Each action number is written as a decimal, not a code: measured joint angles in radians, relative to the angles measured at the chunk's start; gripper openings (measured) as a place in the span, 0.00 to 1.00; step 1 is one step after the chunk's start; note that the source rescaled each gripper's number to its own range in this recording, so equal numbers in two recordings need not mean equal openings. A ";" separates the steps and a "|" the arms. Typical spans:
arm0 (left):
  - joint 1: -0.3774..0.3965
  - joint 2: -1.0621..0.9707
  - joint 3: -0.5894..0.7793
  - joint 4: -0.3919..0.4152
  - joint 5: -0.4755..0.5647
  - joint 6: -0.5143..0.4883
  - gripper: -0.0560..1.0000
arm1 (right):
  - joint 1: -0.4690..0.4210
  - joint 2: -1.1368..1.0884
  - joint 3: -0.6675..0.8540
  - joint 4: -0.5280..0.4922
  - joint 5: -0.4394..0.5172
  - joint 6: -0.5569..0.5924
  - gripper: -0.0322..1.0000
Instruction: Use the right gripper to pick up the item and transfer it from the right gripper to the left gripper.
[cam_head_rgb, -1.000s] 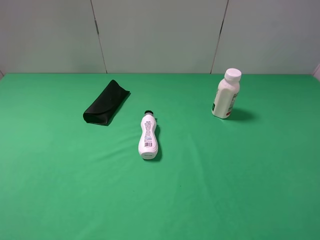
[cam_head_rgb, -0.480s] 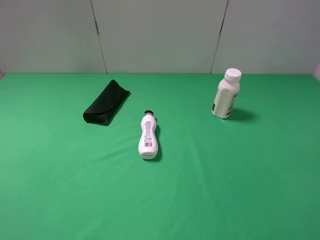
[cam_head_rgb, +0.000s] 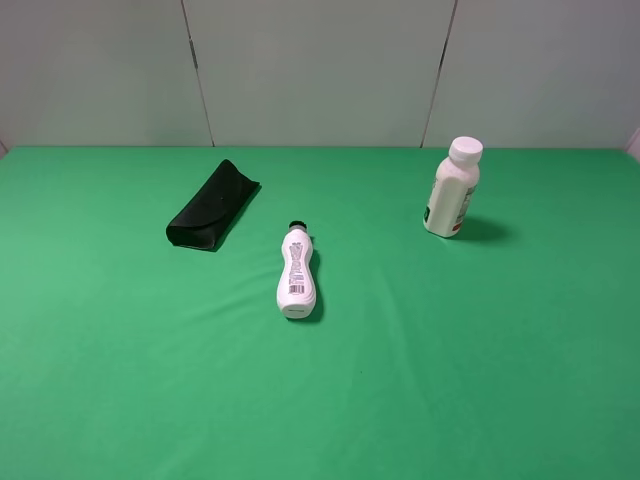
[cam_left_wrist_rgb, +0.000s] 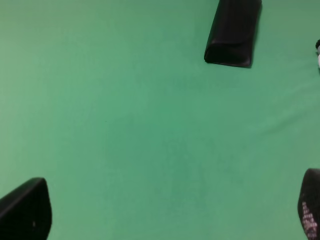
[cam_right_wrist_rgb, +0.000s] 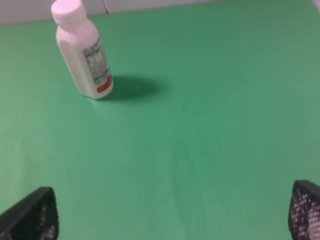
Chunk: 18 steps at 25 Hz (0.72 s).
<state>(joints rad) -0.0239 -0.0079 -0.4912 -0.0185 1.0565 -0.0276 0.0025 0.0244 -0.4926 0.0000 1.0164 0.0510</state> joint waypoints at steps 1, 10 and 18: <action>0.000 0.000 0.000 0.000 0.000 0.000 1.00 | 0.000 0.021 -0.011 0.007 0.002 0.015 1.00; 0.000 0.000 0.000 0.000 0.000 0.000 1.00 | -0.003 0.630 -0.327 0.010 0.039 0.088 1.00; 0.000 0.000 0.000 0.000 0.000 0.000 1.00 | 0.100 1.107 -0.628 -0.040 0.038 0.081 1.00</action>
<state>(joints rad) -0.0239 -0.0079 -0.4912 -0.0185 1.0565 -0.0276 0.1023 1.1311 -1.1201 -0.0402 1.0544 0.1324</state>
